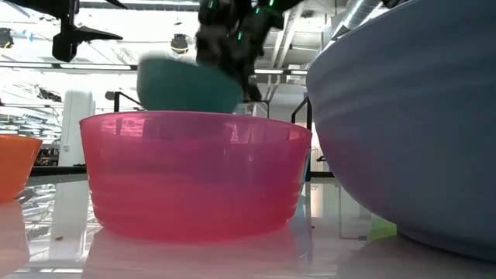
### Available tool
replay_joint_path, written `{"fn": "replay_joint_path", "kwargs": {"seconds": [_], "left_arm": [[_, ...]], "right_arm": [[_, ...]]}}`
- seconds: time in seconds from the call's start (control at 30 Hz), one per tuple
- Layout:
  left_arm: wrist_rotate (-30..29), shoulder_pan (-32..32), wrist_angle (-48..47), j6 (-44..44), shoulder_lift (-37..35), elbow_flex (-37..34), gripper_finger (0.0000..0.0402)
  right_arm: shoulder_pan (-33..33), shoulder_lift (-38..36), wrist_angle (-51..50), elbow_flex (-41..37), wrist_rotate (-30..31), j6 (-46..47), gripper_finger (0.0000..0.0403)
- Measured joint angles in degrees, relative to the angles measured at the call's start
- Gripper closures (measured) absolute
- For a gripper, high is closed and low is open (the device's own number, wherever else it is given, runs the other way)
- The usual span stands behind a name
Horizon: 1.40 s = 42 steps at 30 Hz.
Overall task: Place and stack bowls onto a shelf
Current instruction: Stack the green bowl on top of the pink bowl on the shelf
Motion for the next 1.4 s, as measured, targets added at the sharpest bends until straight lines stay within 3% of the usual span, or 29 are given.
{"fn": "replay_joint_path", "kwargs": {"seconds": [0.4, 0.57, 0.8, 1.4], "left_arm": [[-0.11, 0.00, 0.00, 0.01, 0.00, 0.00, 0.0157], [-0.20, -0.01, 0.00, 0.01, -0.01, 0.00, 0.0157], [-1.99, 0.01, -0.68, 0.02, 0.00, -0.02, 0.0157], [-3.19, 0.01, -1.22, -0.57, -0.01, -0.02, 0.0157]], "right_arm": [[-9.13, -5.31, 7.52, 9.40, 4.79, 2.49, 0.0374], [-14.06, -4.94, 8.74, 9.23, 7.59, 3.44, 0.0374], [-19.24, -2.12, 7.04, 8.16, 6.97, 4.91, 0.0374], [-18.98, 2.00, 7.79, 8.40, 6.57, 4.31, 0.0374]]}}
